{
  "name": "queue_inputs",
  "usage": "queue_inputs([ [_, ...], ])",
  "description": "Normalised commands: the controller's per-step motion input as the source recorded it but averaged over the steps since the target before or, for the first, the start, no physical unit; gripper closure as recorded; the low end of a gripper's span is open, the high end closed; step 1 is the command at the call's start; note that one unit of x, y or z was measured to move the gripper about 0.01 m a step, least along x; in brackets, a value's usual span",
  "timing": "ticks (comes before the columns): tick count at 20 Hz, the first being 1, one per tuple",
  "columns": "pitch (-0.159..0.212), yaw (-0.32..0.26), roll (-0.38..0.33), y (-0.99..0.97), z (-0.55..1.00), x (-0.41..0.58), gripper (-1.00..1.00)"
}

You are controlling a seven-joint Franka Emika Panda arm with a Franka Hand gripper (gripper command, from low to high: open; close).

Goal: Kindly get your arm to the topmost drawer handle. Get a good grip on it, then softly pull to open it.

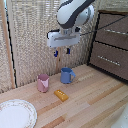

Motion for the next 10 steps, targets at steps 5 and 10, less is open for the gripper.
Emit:
queue_inputs([
  [5,-0.06,0.096,-0.116,-0.24,0.74,-0.005,-1.0],
  [10,-0.074,0.099,-0.191,-0.3,0.53,-0.015,-1.0],
])
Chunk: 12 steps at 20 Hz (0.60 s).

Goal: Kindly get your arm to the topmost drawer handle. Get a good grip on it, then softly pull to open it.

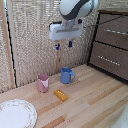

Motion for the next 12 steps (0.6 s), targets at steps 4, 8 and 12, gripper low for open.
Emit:
queue_inputs([
  [4,-0.079,0.093,-0.302,-0.36,0.15,-0.041,-1.0],
  [8,-0.059,0.074,-0.36,-0.38,0.0,-0.044,-1.0],
  [12,-0.022,0.054,-0.375,-0.35,0.0,-0.039,-1.0],
])
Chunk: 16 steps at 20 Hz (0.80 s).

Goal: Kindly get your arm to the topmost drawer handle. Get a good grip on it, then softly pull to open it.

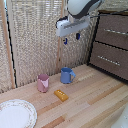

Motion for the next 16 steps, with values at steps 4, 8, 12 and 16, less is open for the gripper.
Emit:
queue_inputs([
  [4,-0.02,0.054,-0.375,-0.34,0.0,-0.045,-1.0],
  [8,-0.025,0.056,-0.375,-0.34,0.0,-0.04,-1.0],
  [12,-0.028,0.061,-0.375,-0.35,0.0,-0.059,-1.0],
  [16,-0.031,0.076,-0.375,-0.34,0.0,-0.116,-1.0],
])
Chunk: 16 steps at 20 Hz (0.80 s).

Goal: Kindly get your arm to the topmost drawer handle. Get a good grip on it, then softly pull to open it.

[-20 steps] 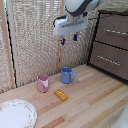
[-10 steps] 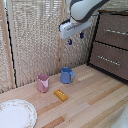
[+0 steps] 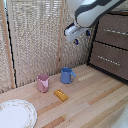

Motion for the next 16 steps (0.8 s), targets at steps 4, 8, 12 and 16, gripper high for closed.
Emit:
queue_inputs([
  [4,-0.033,0.082,-0.375,-0.34,0.0,-0.144,-1.0],
  [8,-0.036,0.085,-0.375,-0.35,0.0,-0.153,-1.0],
  [12,-0.028,0.082,-0.375,-0.35,0.0,-0.159,-1.0],
  [16,-0.004,0.062,-0.375,-0.37,-0.03,-0.165,-1.0],
])
